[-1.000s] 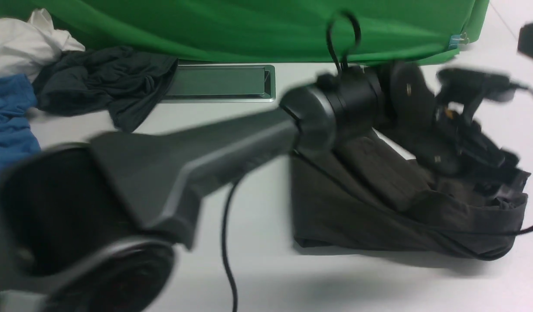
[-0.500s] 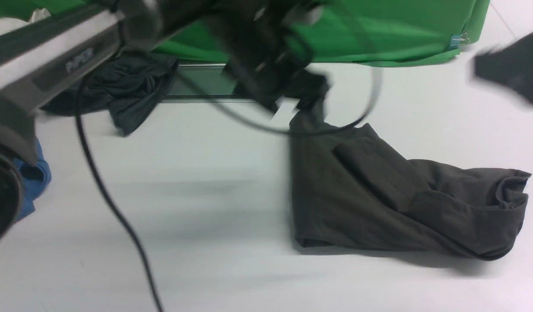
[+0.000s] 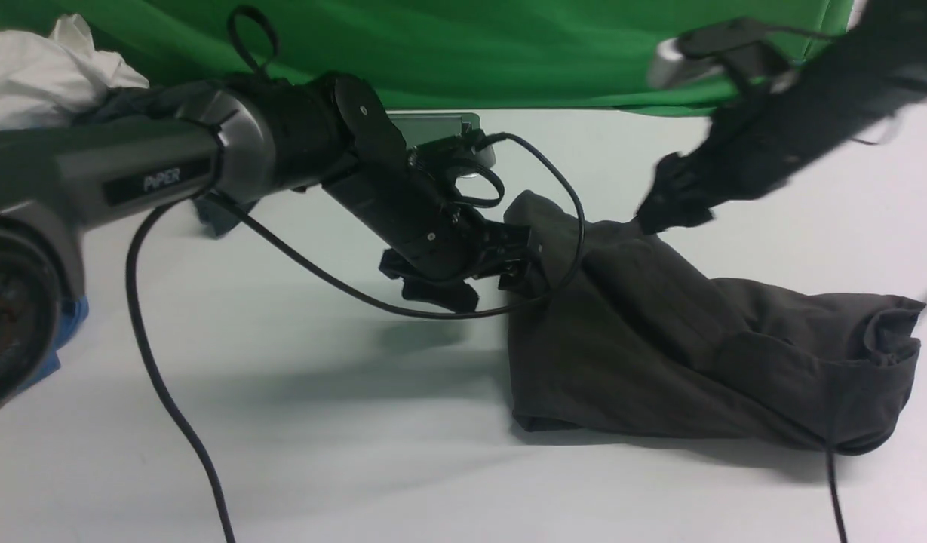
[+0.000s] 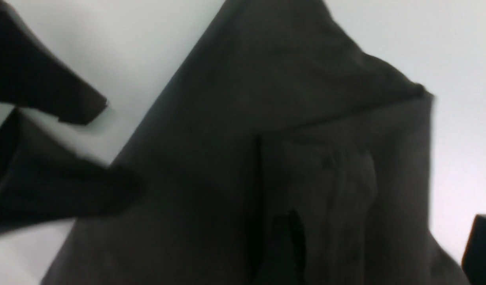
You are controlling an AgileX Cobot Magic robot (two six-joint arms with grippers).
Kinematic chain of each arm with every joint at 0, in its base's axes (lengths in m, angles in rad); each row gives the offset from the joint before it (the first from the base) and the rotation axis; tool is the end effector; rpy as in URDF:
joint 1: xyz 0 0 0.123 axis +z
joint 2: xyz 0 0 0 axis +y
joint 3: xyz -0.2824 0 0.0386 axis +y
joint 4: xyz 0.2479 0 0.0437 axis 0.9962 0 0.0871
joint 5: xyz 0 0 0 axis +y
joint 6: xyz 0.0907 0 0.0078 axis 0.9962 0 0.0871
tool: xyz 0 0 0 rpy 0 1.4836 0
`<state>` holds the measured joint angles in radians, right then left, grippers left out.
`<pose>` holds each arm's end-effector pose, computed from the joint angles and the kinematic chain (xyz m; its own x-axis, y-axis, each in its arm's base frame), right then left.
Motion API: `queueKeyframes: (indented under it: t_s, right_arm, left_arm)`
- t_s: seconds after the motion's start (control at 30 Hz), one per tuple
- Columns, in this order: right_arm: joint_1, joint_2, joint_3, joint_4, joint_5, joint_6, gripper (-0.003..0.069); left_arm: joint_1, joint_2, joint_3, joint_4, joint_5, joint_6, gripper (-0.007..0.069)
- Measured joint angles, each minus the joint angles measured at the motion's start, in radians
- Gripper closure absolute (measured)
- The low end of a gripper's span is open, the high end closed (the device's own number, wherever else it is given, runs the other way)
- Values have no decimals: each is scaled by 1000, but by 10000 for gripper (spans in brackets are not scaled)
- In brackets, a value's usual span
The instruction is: Fold a long-sleeved shirt on a white desktop.
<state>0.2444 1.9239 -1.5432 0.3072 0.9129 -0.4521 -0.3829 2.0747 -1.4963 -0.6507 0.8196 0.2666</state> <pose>0.3960 0.1212 0.2412 -0.7848 -0.4535 -0.4224 -0.5432 0.8315 0.1167 0.3850 -0.1986 0.1767 -0.9464 0.1772 -0.2701 0.2919 0.8273 -0.4799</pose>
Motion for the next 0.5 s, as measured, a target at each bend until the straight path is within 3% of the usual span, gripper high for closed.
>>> queueKeyframes:
  t_s: [0.23, 0.3, 0.33, 0.4, 0.5]
  right_arm:
    - [-7, 187, -137, 2, 80, -5, 132]
    - [-8, 206, -140, 3, 99, -9, 174]
    - [-8, 211, -143, 14, 113, -26, 265]
    - [-8, 211, -144, 26, 116, -37, 346]
    - [-8, 211, -147, 46, 120, -63, 561]
  left_arm:
    - [1, 27, 2, -10, -3, 17, -63]
    - [1, 31, 2, -14, -9, 21, -62]
    - [1, 34, 2, -17, -13, 21, -55]
    - [1, 36, 2, -18, -16, 21, -50]
    - [1, 38, 3, -19, -17, 21, -46]
